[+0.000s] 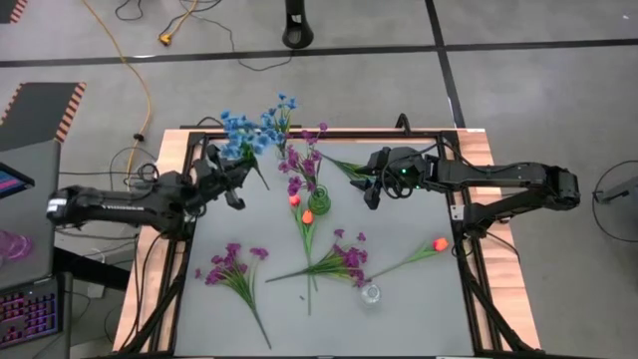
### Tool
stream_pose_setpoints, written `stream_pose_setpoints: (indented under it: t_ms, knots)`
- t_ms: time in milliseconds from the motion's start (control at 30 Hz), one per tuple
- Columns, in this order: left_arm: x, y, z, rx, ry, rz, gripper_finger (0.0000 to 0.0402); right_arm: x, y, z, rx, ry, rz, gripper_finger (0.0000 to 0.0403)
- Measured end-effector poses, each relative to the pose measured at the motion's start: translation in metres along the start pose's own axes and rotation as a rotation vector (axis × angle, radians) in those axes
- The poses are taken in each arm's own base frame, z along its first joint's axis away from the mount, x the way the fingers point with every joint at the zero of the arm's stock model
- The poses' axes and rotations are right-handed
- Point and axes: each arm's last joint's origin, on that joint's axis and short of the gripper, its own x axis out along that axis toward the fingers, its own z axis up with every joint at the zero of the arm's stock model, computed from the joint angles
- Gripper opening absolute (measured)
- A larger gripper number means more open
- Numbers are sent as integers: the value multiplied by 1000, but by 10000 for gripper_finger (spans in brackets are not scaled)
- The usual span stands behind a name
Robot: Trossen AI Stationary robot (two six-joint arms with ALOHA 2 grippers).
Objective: Sort flowers into vase by color
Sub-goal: Put the bottom blue flowers into the top transparent vase
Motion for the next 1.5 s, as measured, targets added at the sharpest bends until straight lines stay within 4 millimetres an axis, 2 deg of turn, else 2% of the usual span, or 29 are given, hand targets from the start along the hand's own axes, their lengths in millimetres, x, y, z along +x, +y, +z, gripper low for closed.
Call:
stream_pose_setpoints:
  t_ms: [100,233,500,800,1200,1333,1500]
  knots:
    - [-2,13,-12,10,0,18,11,0,0,0,0,0,0,223]
    - [0,26,-17,65,-40,41,11,0,0,0,0,0,0,223]
    - [13,38,-19,185,-168,18,11,0,0,0,0,0,0,223]
    - [27,50,-40,243,-227,0,11,0,0,0,0,0,0,223]
    - [71,58,-64,259,-130,9,11,0,0,0,0,-1,-2,223]
    - [73,59,-71,259,-104,27,11,0,0,0,0,0,-2,223]
    - [73,60,-69,258,-108,41,11,0,0,0,0,0,-3,223]
